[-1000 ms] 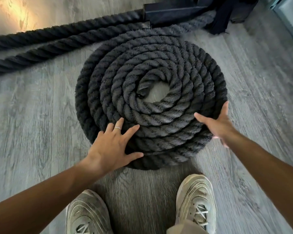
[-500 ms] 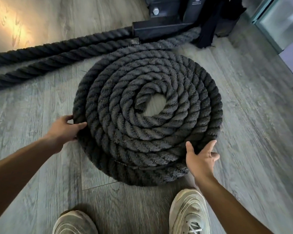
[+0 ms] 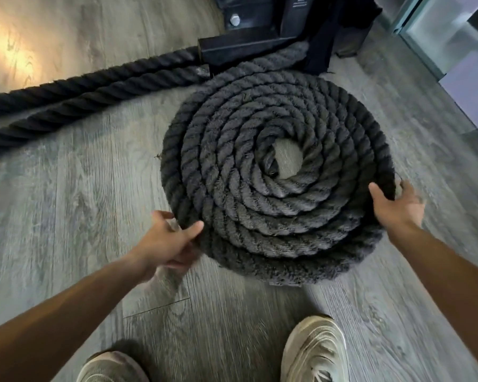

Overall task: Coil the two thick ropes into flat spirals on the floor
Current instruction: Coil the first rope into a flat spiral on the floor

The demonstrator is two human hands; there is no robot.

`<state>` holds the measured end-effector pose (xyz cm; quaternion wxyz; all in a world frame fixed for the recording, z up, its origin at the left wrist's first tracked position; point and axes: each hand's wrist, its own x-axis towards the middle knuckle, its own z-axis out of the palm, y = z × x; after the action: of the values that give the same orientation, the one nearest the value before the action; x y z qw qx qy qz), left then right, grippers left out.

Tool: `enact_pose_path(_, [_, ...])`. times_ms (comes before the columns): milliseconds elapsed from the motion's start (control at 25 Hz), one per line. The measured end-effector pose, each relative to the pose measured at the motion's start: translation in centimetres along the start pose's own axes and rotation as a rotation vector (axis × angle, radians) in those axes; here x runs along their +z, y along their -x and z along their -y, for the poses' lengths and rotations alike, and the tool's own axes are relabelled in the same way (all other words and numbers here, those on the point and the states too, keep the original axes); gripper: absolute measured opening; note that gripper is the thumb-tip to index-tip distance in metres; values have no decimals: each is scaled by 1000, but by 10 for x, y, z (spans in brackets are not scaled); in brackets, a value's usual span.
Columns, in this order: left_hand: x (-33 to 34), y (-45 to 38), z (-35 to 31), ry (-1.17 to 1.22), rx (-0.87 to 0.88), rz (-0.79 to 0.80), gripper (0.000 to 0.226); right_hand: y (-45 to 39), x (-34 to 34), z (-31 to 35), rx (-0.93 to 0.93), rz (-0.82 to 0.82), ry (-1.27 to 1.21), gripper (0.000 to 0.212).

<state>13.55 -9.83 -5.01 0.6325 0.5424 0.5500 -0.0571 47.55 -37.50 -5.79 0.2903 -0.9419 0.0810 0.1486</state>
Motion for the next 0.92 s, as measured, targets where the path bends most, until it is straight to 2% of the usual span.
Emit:
enact_pose_path(120, [-30,-21,-26,13,26,-171,65,43,25,-25,128,-31,-95,85])
enact_pose_path(280, [-39,-45,-47,-18,74,-163,89,117,47,-64,187,28,-276,89])
enact_pose_path(440, [-20,-53,-52,57,59,-195,66,104,47,-78,131,144,-275,88])
enact_pose_path(560, [-8,-42,-50,122,-39,-110,62,60,29,-80,96,206,-267,84])
enact_pose_path(640, [21,-31,-53,41,-36,-26,50,21,4,-76,66,176,-297,81])
enact_pose_path(720, [59,-20,-53,-120,2,100,36,-16,-24,-71,71,37,-202,81])
enact_pose_path(800, [90,-13,-49,-288,27,252,34,-40,-42,-69,177,-124,-128,79])
enact_pose_path(920, [99,-11,-54,-536,80,355,34,-10,-33,-68,261,-214,-180,82])
